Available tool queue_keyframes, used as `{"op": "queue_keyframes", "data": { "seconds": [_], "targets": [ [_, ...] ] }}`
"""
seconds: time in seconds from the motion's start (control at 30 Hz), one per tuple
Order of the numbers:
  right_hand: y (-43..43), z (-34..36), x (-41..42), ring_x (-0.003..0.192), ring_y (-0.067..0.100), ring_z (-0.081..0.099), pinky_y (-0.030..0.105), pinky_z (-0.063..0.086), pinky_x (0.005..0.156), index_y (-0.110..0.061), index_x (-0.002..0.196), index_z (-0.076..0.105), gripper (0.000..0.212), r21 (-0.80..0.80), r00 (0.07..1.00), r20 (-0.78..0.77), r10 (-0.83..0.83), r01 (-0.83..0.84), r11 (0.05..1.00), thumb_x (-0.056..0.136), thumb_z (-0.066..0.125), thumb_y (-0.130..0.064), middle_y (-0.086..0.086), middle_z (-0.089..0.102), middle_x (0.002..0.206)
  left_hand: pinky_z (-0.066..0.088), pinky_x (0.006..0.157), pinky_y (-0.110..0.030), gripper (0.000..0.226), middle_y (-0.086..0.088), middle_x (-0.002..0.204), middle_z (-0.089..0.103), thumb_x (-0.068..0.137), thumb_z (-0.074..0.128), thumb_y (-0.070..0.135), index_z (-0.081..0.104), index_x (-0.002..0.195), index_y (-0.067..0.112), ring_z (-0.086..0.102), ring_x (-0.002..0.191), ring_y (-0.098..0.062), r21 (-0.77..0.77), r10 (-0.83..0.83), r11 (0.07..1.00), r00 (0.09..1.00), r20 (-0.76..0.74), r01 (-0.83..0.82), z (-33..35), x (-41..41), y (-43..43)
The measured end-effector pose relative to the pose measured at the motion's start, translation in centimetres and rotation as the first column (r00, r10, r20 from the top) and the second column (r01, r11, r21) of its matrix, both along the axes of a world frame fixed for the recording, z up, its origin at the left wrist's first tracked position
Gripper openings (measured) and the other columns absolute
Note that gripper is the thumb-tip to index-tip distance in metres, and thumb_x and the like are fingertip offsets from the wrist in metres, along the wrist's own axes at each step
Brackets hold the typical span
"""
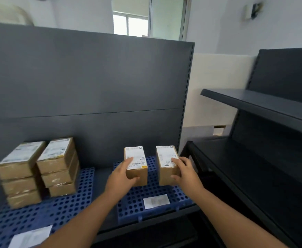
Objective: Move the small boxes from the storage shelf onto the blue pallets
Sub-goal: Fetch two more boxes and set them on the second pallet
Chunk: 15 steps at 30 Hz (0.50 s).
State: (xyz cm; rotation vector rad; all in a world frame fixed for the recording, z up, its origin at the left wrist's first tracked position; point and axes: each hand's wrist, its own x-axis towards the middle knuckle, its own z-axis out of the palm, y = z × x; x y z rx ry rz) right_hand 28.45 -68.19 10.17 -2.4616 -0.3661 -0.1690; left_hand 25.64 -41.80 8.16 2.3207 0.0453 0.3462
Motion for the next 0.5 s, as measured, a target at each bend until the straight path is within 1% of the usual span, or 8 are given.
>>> {"op": "queue_keyframes", "data": {
  "seconds": [0.07,0.13,0.3,0.4,0.5],
  "targets": [
    [0.6,-0.9,1.8,0.130,0.016,0.040,0.027,0.040,0.107,-0.024,0.143,0.040,0.062,0.005,0.999,-0.011,0.032,-0.032,0.999,0.089,0.066,-0.006,-0.003,0.020,0.152,0.044,0.102,-0.032,0.078,0.011,0.151,0.041,0.078,0.077,0.038,0.036,0.144,0.042,0.047,0.130,-0.015,0.013,0.032,0.999,0.999,-0.015,-0.032,-0.6,0.9,0.2],
    [1.0,-1.7,3.5,0.130,0.017,0.042,0.031,0.042,0.107,-0.026,0.142,0.040,0.062,0.014,0.998,-0.022,0.066,-0.066,0.998,0.089,0.066,-0.008,-0.005,0.020,0.151,0.042,0.102,-0.029,0.079,0.010,0.151,0.042,0.077,0.078,0.036,0.037,0.144,0.040,0.047,0.131,-0.014,0.008,0.064,0.998,0.998,-0.025,-0.063,-1.3,1.9,0.3],
    [1.3,-3.1,7.7,0.129,0.018,0.043,0.027,0.041,0.105,-0.025,0.144,0.039,0.059,-0.013,0.994,-0.034,0.103,-0.103,0.995,0.091,0.064,-0.012,-0.002,0.019,0.153,0.043,0.103,-0.028,0.080,0.010,0.151,0.042,0.077,0.079,0.034,0.036,0.144,0.040,0.047,0.130,-0.013,0.010,0.116,0.993,0.991,-0.061,-0.115,-2.8,4.4,0.0],
    [1.4,-3.8,9.6,0.129,0.016,0.042,0.023,0.039,0.103,-0.024,0.144,0.039,0.059,-0.012,0.990,-0.042,0.136,-0.136,0.991,0.092,0.063,-0.012,-0.001,0.018,0.154,0.039,0.103,-0.024,0.080,0.012,0.152,0.039,0.078,0.078,0.034,0.035,0.145,0.040,0.043,0.133,-0.010,0.021,0.127,0.992,0.990,-0.069,-0.126,-3.5,5.6,-0.2],
    [1.5,-4.2,10.9,0.129,0.016,0.042,0.022,0.038,0.102,-0.025,0.144,0.038,0.058,-0.010,0.988,-0.032,0.152,-0.153,0.988,0.093,0.062,-0.013,-0.001,0.018,0.154,0.037,0.103,-0.023,0.079,0.013,0.152,0.039,0.079,0.078,0.034,0.035,0.145,0.040,0.042,0.134,-0.010,0.020,0.152,0.988,0.987,-0.058,-0.151,-3.9,6.5,-0.5]
  ]
}}
